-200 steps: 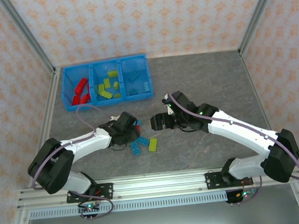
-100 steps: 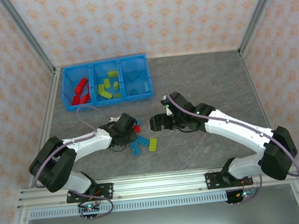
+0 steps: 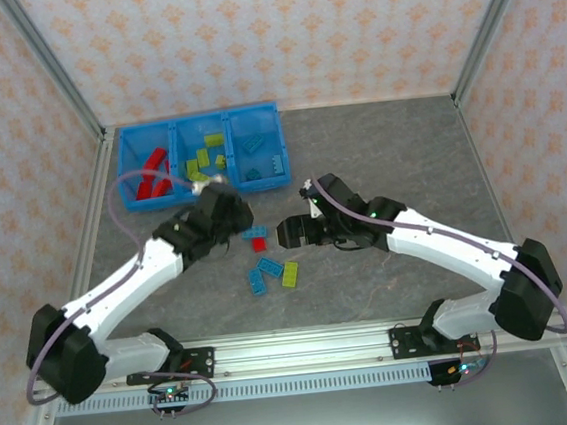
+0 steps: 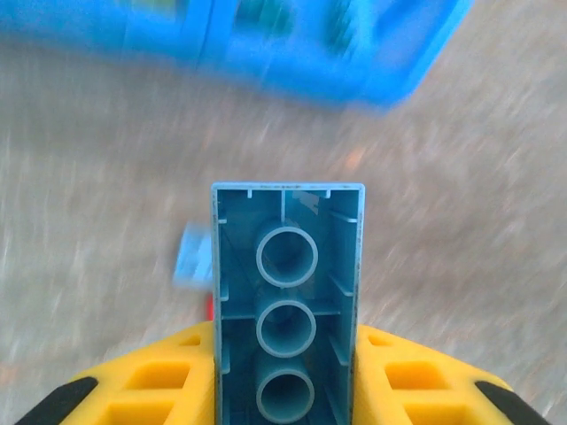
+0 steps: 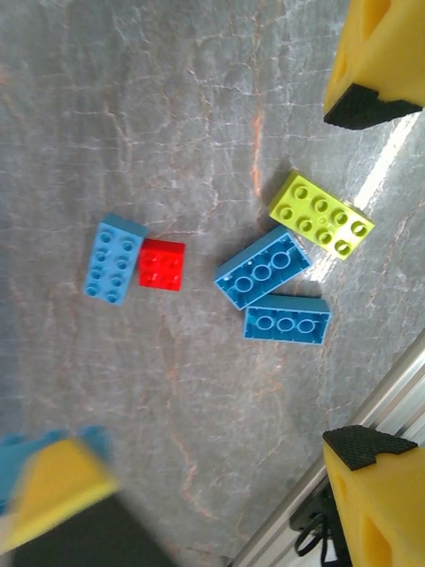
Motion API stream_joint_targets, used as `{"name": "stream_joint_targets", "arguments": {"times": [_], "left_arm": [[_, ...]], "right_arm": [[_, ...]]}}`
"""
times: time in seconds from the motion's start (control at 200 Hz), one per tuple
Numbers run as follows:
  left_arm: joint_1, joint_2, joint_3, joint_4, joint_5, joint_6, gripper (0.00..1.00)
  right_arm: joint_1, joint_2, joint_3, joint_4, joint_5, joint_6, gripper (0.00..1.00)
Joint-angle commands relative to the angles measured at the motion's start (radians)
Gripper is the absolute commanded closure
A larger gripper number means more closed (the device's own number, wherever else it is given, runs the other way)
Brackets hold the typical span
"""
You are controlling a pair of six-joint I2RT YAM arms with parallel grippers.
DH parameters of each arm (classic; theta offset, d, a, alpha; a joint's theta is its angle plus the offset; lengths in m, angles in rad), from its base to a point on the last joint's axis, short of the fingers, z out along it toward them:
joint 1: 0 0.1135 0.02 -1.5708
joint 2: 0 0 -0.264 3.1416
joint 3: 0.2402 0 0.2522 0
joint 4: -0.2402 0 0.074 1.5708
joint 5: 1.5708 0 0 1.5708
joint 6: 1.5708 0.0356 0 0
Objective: Sort the legos into containers by color
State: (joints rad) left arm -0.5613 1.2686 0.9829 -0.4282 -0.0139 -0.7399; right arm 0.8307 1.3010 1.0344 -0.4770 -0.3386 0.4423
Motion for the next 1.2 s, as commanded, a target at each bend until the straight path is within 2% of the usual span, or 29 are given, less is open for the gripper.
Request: {"name": "stream_joint_targets", "arguments": {"times": [0.0, 0.085, 0.215, 0.285, 0.4, 0.505, 0.621, 0.696, 0.871, 0.961, 1.031, 1.131, 1.196], "left_arm": [[0.073, 0.186, 0.191, -0.011, -0.052, 0.115, 0.8], [0.108, 0.369, 0.378, -0.012, -0.032, 0.158, 0.79], [0.136, 0.615, 0.698, -0.1, -0.024, 0.199, 0.79], [0.153, 0.724, 0.829, -0.141, -0.026, 0.2, 0.73], [0.166, 0.8, 0.962, -0.191, -0.01, 0.2, 0.52], [0.165, 0.771, 0.98, -0.199, 0.024, 0.2, 0.48], [0.154, 0.65, 0.879, -0.161, 0.046, 0.2, 0.48], [0.133, 0.512, 0.774, -0.134, 0.056, 0.229, 0.47], [0.044, 0.145, 0.411, -0.072, -0.019, 0.264, 0.47], [0.01, -0.042, 0.202, -0.044, -0.044, 0.295, 0.47], [0.009, -0.173, 0.04, -0.029, -0.016, 0.318, 0.46], [0.008, -0.328, -0.143, -0.028, 0.054, 0.345, 0.4], [0.008, -0.403, -0.229, -0.03, 0.056, 0.344, 0.35]], "right_arm": [[0.004, -0.035, 0.035, 0.018, 0.067, 0.023, 0.11], [0.004, -0.044, 0.028, 0.011, 0.067, 0.041, 0.11], [0.004, -0.082, 0.021, -0.023, 0.089, 0.05, 0.11], [0.004, -0.11, 0.015, -0.042, 0.108, 0.054, 0.11], [0.004, -0.16, -0.004, -0.058, 0.133, 0.056, 0.11], [0.004, -0.182, -0.018, -0.068, 0.151, 0.077, 0.11], [0.004, -0.187, -0.033, -0.061, 0.153, 0.101, 0.11], [0.004, -0.179, -0.045, -0.041, 0.137, 0.118, 0.11], [0.018, -0.123, -0.059, -0.035, 0.158, 0.223, 0.11], [0.064, -0.037, -0.053, -0.041, 0.188, 0.292, 0.11], [0.11, 0.033, -0.037, -0.043, 0.184, 0.319, 0.12], [0.18, 0.138, -0.007, -0.054, 0.169, 0.326, 0.15], [0.214, 0.206, 0.012, -0.06, 0.169, 0.328, 0.17]]}}
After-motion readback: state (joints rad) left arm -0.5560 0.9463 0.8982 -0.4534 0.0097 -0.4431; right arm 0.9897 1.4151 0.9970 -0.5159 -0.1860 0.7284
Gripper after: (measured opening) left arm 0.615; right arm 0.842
